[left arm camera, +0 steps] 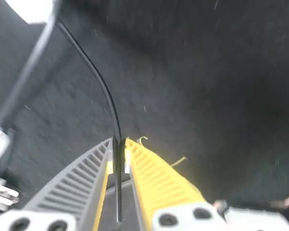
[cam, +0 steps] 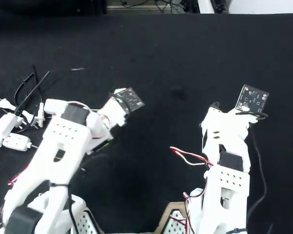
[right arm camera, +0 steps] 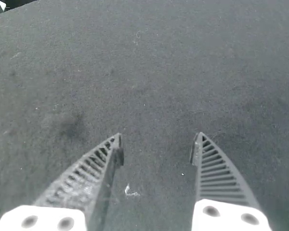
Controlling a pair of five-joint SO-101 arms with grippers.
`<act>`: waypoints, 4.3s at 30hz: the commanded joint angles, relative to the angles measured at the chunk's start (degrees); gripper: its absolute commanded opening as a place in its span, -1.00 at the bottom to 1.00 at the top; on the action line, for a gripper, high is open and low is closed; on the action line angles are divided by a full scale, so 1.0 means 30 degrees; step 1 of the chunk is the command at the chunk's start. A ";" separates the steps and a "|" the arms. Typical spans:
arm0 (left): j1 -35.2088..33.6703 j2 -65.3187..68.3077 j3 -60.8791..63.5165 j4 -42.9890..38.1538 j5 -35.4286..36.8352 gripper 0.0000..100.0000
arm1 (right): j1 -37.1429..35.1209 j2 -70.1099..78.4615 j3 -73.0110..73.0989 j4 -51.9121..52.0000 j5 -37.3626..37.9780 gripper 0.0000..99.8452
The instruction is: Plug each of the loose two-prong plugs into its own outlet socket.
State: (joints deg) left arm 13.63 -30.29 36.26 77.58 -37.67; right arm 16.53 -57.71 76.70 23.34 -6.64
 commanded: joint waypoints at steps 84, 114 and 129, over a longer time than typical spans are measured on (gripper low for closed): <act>-1.0242 -0.5128 0.0278 0.1758 -0.8645 -0.93 | 0.0352 -0.0571 -0.0513 -0.0527 -0.0029 -0.55; -1.0418 0.5890 -0.2828 -0.8821 1.1487 -0.39 | 0.0352 -0.0542 -0.0513 -0.0557 -0.0029 -0.55; -0.9861 1.0989 -0.5875 -0.8850 1.6996 -0.39 | 0.0352 -0.0542 -0.0513 -0.0557 0.0000 -0.55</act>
State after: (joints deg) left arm -15.82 -0.04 24.04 51.56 10.07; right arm 16.53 -57.71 76.70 23.34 -6.64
